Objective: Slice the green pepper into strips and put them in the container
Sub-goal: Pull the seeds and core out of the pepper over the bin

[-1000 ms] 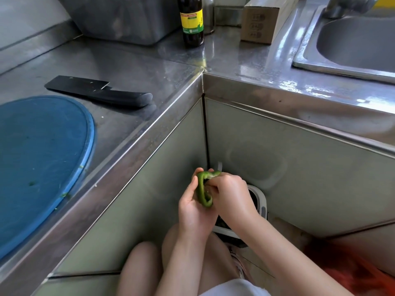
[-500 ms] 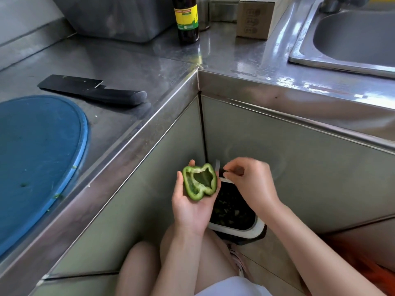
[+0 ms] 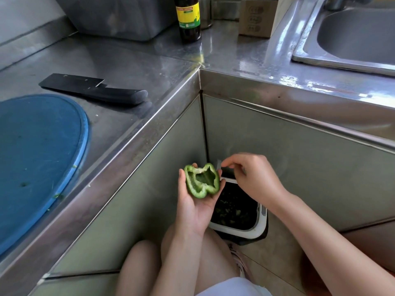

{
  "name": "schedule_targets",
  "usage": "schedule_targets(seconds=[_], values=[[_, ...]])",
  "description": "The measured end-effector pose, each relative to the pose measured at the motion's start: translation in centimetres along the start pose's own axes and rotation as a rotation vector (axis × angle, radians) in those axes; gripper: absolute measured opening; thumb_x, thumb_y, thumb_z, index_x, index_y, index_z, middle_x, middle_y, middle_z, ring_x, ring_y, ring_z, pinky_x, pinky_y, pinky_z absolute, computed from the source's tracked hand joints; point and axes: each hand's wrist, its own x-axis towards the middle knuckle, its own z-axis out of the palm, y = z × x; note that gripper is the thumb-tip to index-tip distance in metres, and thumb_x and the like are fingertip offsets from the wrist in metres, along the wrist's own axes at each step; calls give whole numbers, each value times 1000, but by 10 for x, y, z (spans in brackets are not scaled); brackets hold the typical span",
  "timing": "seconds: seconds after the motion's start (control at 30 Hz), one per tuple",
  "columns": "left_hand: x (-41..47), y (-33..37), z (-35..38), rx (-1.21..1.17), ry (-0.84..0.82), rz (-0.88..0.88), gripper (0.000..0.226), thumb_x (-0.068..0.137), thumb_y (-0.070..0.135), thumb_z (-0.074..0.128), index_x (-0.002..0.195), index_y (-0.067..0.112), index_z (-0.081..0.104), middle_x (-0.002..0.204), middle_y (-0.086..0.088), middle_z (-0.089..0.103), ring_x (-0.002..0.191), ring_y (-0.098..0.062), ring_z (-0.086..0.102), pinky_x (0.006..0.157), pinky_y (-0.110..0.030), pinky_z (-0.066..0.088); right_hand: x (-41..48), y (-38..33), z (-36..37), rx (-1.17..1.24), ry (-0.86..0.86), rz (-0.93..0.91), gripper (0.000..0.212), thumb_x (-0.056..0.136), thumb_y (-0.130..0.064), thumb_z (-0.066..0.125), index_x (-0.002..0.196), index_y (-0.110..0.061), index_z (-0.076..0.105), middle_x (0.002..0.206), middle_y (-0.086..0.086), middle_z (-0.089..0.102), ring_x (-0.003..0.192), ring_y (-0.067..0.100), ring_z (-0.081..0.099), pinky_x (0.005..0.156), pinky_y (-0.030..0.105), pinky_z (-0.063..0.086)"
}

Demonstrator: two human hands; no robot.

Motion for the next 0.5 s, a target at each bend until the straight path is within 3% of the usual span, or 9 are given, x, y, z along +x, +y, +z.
schedule_targets(seconds=[0.13,0.2,0.3,0.43,0.5], values=[[1,0,-1,65,-14,24,34,81,46,52,101,20,61,98,-11,68,89,-25,68,81,-36,56,-8,-10,5,103,-139,-165,20,82,-12,69,101,-16,73,92,-4,65,78,5,57,72,11,44],[1,0,-5,123,-11,19,35,83,48,49,105,23,62,100,-8,68,90,-22,67,83,-35,54,-13,-10,14,31,-229,-227,32,80,-25,72,112,-17,69,101,-3,63,87,11,55,78,16,42],[1,0,-9,202,-37,27,40,78,51,62,108,25,63,108,-8,67,100,-24,64,92,-37,48,-15,-8,19,-10,-267,-276,41,79,-22,72,119,-16,65,110,-2,63,90,19,53,82,25,45],[1,-1,-10,214,-55,9,37,82,50,53,106,23,62,104,-8,70,98,-21,67,87,-33,53,-17,-13,17,30,-264,-354,45,79,-8,69,123,-14,62,122,-1,60,103,19,54,92,22,43],[0,-2,-8,188,-76,9,42,75,49,67,107,21,63,104,-10,69,97,-22,68,84,-35,56,-18,-16,18,116,-191,-275,38,82,-3,64,118,-13,65,115,-2,62,101,12,58,89,21,46]])
